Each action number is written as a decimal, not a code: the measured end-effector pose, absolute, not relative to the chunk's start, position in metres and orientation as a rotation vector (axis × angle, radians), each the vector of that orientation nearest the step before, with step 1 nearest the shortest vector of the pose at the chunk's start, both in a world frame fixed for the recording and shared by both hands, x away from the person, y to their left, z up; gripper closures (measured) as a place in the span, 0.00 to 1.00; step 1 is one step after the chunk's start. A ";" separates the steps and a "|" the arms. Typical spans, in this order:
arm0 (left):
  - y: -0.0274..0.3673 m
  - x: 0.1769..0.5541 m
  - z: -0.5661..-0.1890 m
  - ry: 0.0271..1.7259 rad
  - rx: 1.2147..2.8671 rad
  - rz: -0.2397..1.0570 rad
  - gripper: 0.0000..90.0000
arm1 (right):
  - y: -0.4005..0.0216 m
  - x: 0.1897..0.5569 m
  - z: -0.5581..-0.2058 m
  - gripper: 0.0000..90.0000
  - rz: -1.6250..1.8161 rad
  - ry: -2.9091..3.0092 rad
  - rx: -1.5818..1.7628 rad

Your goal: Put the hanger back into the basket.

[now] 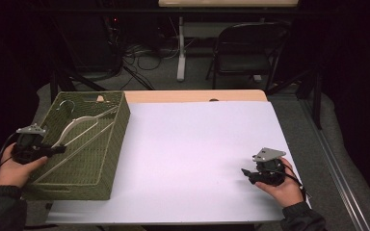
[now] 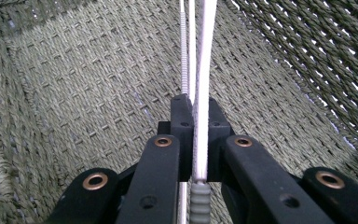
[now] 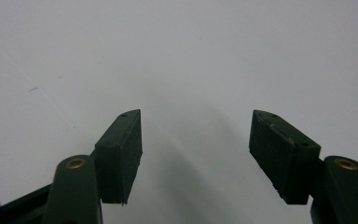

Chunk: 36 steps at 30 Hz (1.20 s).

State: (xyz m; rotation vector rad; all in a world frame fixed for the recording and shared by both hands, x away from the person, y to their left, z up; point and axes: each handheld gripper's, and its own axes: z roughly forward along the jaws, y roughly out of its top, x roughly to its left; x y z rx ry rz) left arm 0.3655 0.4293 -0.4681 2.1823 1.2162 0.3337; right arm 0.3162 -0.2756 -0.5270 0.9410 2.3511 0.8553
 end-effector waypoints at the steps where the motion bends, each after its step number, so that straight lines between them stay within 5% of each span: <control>1: 0.429 0.366 -0.468 1.216 2.182 0.334 0.96 | -0.276 0.316 -0.527 0.38 0.855 2.351 0.941; 4: 0.431 0.365 -0.467 1.233 2.161 0.342 0.94 | -0.276 0.316 -0.527 0.38 0.856 2.350 0.942; 14: 0.441 0.359 -0.456 1.282 2.021 0.418 0.56 | -0.276 0.316 -0.528 0.38 0.855 2.350 0.943; 36: 0.391 0.311 -0.410 1.202 1.939 0.455 0.44 | -0.274 0.315 -0.526 0.38 0.832 2.352 0.934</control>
